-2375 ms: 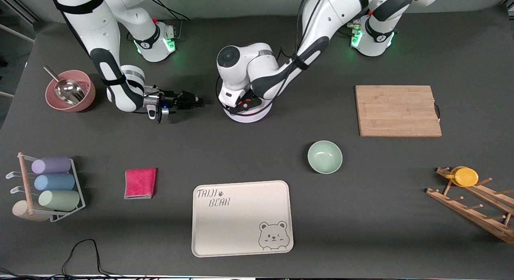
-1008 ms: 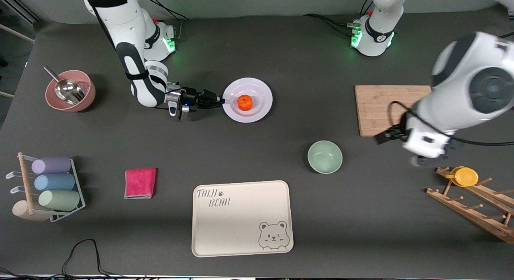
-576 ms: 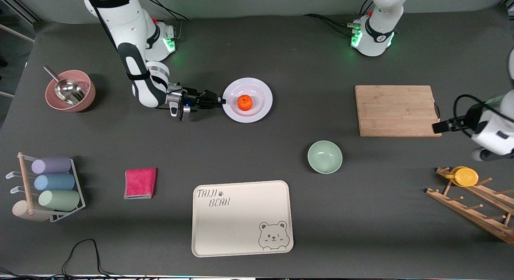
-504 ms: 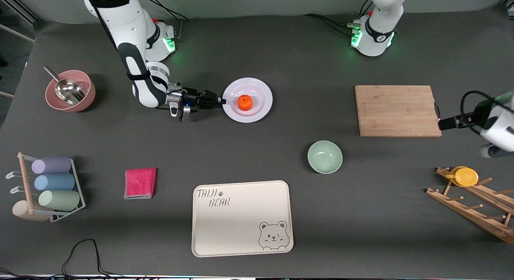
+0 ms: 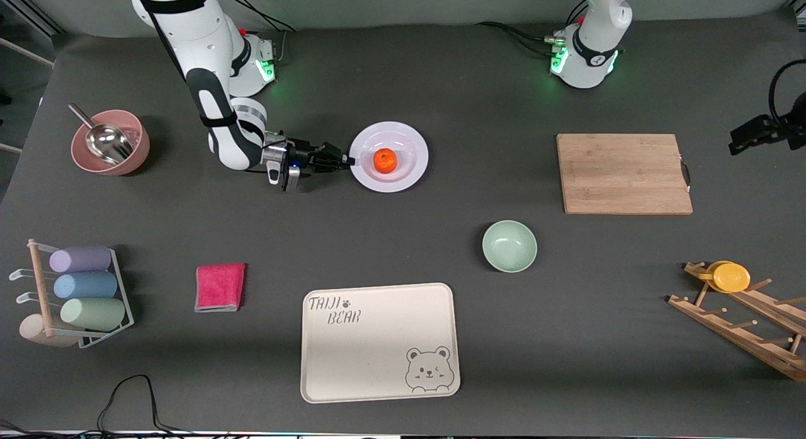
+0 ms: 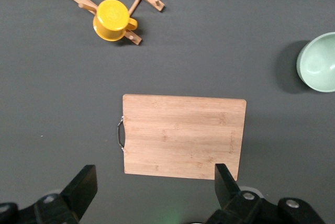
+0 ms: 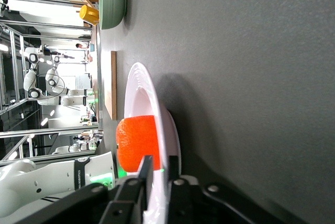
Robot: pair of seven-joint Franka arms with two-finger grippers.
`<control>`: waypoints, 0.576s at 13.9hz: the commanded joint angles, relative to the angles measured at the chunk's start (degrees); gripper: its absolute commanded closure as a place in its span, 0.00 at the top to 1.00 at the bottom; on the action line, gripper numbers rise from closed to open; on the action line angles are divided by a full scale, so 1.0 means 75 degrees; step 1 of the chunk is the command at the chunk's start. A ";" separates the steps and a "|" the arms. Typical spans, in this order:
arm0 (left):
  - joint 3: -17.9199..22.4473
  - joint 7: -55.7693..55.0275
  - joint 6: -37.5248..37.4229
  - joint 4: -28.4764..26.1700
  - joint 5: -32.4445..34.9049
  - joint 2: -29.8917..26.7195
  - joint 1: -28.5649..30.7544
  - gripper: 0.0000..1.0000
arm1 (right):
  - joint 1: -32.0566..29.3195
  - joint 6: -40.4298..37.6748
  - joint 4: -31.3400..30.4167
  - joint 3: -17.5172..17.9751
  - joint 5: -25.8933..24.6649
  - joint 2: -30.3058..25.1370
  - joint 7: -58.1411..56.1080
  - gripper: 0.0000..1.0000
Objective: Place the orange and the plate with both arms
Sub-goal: 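Withdraw the left gripper while the right gripper grips the plate rim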
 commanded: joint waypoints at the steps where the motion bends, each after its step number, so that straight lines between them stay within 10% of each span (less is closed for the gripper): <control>1: 0.0281 0.0224 0.0385 -0.1055 0.0025 -0.0984 -0.0451 1.00 | 0.0092 -0.0017 0.0133 0.0020 0.0257 0.0106 -0.0303 0.02; 8: 0.0034 0.0130 0.0431 -0.1091 0.0025 -0.0914 -0.0452 1.00 | -0.0281 -0.0485 0.0192 -0.0004 0.0199 -0.0466 -0.0104 0.00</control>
